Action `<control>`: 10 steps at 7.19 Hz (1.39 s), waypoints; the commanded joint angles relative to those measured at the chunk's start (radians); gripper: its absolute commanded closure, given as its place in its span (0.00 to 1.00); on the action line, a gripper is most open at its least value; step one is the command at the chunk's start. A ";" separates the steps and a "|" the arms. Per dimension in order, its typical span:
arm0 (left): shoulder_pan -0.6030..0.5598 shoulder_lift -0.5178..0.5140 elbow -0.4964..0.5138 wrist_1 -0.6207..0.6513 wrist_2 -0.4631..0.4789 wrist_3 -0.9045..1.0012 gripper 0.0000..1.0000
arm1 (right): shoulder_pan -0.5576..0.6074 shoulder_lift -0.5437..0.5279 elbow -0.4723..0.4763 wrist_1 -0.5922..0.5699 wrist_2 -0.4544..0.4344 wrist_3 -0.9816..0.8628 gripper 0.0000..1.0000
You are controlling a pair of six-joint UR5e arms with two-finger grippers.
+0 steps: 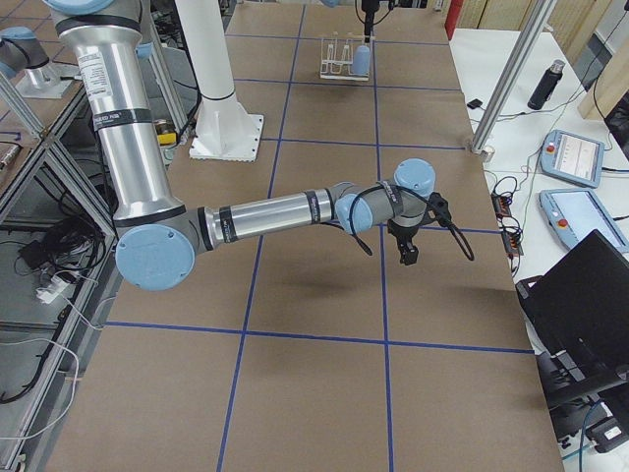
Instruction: Hang cup on cup holder
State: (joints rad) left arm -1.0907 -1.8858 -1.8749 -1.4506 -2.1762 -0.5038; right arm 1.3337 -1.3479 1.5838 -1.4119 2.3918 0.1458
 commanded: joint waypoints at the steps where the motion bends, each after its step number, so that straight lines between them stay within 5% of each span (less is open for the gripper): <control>1: -0.124 0.046 0.006 -0.001 -0.017 0.288 0.02 | 0.018 0.076 0.080 -0.274 -0.008 -0.017 0.00; 4: -0.295 0.054 0.137 -0.001 -0.033 0.464 0.02 | 0.059 -0.026 0.253 -0.357 -0.029 -0.023 0.00; 6: -0.349 0.068 0.180 0.009 -0.140 0.577 0.02 | 0.085 -0.103 0.271 -0.395 -0.063 -0.082 0.00; 10: -0.385 0.122 0.175 0.010 -0.079 0.680 0.02 | 0.094 -0.145 0.268 -0.401 -0.085 -0.163 0.00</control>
State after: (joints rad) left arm -1.4689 -1.7843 -1.6960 -1.4415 -2.2934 0.1231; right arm 1.4269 -1.4868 1.8454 -1.8109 2.2993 -0.0156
